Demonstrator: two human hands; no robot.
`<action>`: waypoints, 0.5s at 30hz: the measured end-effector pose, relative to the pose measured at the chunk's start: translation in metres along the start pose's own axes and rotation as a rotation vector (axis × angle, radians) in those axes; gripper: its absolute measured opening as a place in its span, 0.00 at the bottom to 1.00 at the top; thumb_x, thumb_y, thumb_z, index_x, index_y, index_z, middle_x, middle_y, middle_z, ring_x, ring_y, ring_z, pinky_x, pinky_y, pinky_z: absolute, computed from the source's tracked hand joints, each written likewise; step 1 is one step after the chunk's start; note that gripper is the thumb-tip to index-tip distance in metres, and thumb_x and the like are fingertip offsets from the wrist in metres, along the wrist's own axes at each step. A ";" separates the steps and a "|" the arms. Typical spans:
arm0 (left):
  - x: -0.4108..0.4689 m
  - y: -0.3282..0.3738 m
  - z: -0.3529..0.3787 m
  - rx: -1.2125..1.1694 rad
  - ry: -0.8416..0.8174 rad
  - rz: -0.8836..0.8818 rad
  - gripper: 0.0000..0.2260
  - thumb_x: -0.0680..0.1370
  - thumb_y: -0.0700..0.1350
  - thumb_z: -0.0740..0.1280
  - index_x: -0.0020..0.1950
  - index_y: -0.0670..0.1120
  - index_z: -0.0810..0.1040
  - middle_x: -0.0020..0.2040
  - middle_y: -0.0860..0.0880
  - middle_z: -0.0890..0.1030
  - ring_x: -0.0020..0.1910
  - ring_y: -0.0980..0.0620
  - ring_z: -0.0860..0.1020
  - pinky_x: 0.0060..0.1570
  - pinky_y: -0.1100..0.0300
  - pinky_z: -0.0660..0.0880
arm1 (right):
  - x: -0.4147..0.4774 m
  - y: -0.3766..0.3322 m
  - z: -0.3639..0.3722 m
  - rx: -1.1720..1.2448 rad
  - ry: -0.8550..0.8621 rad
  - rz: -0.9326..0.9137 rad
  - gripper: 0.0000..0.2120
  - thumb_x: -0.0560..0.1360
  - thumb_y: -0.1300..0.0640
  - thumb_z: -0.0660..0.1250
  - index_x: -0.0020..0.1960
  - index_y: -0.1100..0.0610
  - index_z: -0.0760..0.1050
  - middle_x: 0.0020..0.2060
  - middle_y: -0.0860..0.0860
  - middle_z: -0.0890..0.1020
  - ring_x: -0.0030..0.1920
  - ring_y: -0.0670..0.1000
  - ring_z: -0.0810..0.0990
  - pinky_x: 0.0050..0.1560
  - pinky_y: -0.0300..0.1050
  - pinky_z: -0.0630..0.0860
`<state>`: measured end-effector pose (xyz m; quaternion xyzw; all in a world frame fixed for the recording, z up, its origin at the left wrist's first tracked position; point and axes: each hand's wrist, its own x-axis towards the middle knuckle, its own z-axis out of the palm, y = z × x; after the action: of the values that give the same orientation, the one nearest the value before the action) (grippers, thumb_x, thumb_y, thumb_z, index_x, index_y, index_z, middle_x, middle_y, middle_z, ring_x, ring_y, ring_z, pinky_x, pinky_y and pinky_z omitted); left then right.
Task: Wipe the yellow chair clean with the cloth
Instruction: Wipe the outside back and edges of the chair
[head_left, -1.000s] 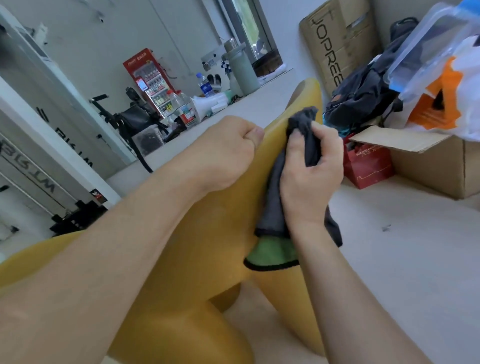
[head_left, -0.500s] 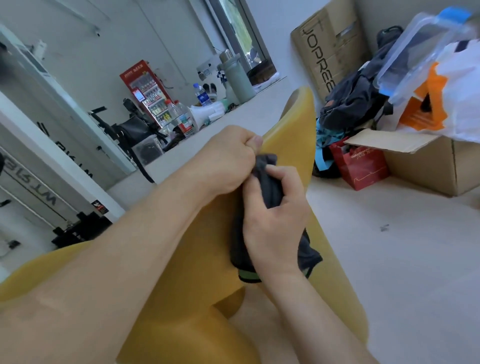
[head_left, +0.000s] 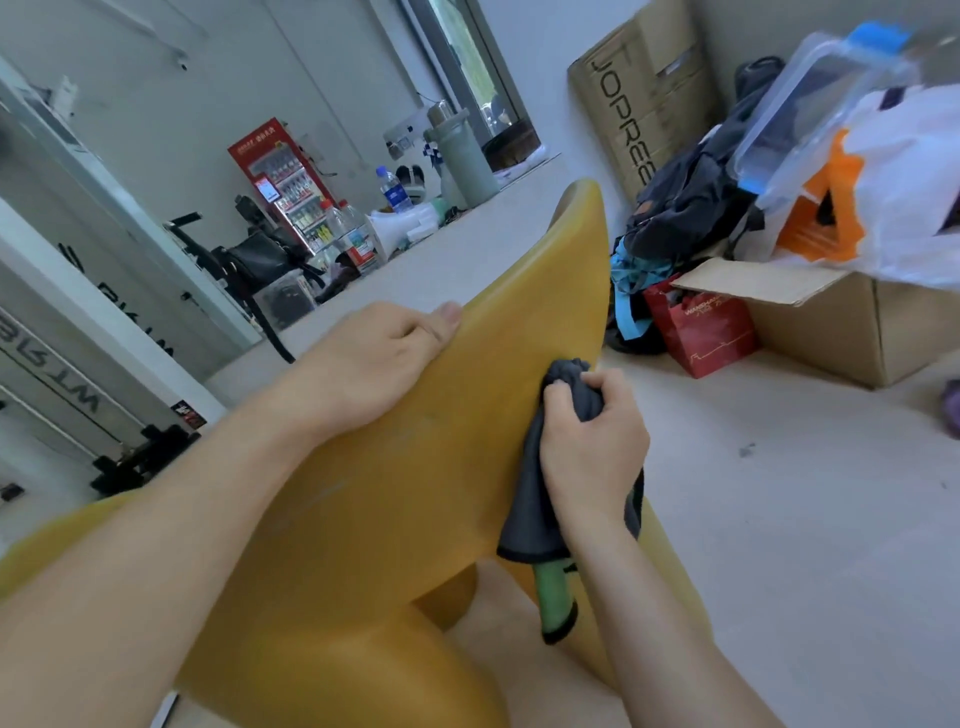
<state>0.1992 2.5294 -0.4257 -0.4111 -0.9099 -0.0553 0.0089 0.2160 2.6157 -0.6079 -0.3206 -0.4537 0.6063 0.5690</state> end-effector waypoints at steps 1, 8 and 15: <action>0.001 -0.001 0.002 -0.014 0.025 0.014 0.32 0.79 0.65 0.49 0.49 0.40 0.81 0.47 0.33 0.81 0.44 0.39 0.81 0.55 0.45 0.75 | 0.002 -0.005 -0.002 0.010 -0.011 0.037 0.06 0.72 0.56 0.67 0.39 0.55 0.71 0.33 0.51 0.76 0.36 0.47 0.73 0.37 0.43 0.66; -0.001 -0.008 -0.002 -0.197 0.115 0.000 0.23 0.82 0.51 0.57 0.47 0.30 0.74 0.39 0.39 0.75 0.37 0.46 0.71 0.52 0.41 0.74 | -0.047 -0.054 0.028 0.180 -0.090 -0.529 0.06 0.73 0.58 0.68 0.47 0.61 0.77 0.38 0.55 0.77 0.40 0.57 0.75 0.43 0.51 0.72; -0.007 -0.020 0.000 -0.119 0.122 0.068 0.24 0.82 0.54 0.56 0.52 0.33 0.76 0.45 0.30 0.78 0.42 0.32 0.78 0.51 0.35 0.74 | -0.041 0.009 0.006 -0.083 -0.011 -0.473 0.12 0.68 0.60 0.68 0.44 0.47 0.68 0.34 0.52 0.75 0.36 0.57 0.74 0.37 0.59 0.73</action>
<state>0.1893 2.5111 -0.4276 -0.4373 -0.8883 -0.1340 0.0418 0.2126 2.5748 -0.6194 -0.2251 -0.5437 0.4387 0.6792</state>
